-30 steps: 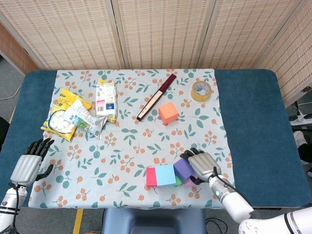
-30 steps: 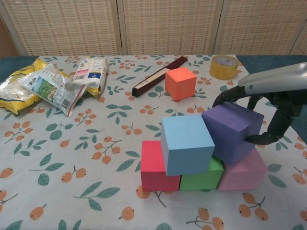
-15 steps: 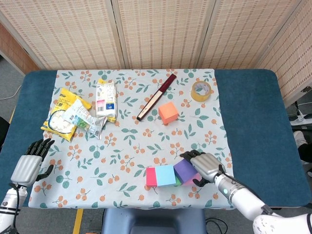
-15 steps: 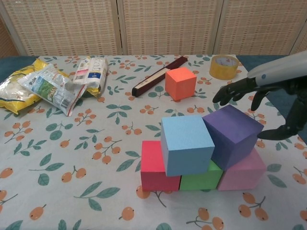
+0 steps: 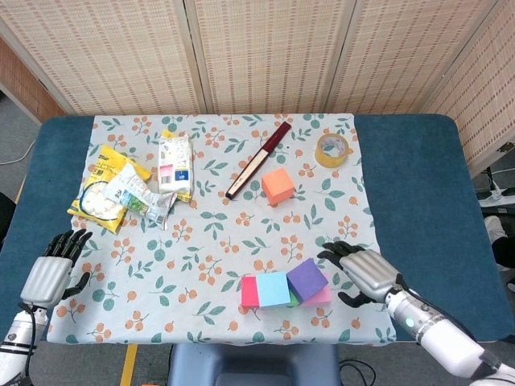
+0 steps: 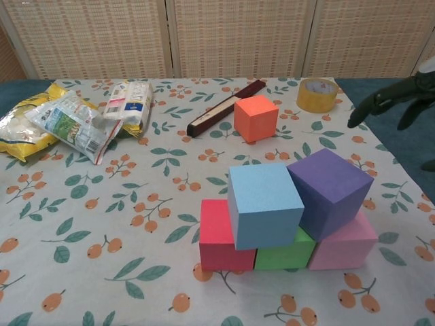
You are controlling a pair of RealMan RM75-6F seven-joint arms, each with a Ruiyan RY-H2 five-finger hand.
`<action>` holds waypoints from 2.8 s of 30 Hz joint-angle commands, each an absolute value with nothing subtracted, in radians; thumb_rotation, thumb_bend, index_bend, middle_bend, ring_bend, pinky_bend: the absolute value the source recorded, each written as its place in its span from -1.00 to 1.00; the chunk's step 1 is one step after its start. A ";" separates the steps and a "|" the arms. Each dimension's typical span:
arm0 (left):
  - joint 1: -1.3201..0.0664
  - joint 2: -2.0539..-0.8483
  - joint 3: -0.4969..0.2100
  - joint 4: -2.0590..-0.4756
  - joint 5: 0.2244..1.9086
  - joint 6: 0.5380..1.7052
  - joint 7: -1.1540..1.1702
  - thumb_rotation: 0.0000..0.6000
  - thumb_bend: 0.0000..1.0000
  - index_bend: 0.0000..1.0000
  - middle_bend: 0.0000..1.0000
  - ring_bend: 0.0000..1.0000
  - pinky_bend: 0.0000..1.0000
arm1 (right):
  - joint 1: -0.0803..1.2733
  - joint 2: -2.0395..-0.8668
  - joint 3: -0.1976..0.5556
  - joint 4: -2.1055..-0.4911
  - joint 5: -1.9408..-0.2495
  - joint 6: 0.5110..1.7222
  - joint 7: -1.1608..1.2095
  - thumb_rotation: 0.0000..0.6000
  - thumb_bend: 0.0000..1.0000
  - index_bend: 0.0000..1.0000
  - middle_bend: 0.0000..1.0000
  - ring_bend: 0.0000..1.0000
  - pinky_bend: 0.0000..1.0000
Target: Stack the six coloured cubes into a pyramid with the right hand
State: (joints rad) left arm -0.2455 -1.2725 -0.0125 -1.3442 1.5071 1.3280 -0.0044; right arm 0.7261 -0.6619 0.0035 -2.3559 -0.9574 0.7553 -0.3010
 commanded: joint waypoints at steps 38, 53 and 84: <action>-0.258 -1.295 -0.016 -1.326 1.486 1.294 0.017 1.00 -0.19 -1.00 -0.89 -0.98 -0.80 | 0.806 -0.775 -0.120 -2.324 -0.756 0.678 -0.361 0.97 -0.42 -0.74 -0.98 -1.00 -0.73; -0.258 -1.291 -0.016 -1.327 1.488 1.299 0.009 1.00 -0.19 -1.00 -0.89 -0.98 -0.80 | 0.818 -0.756 -0.133 -2.347 -0.794 0.654 -0.321 0.97 -0.42 -0.74 -0.98 -1.00 -0.73; -0.257 -1.294 -0.014 -1.329 1.487 1.298 0.026 1.00 -0.19 -1.00 -0.89 -0.98 -0.80 | 0.782 -0.608 -0.148 -2.339 -0.924 0.622 -0.211 0.95 -0.42 -0.72 -0.98 -1.00 -0.73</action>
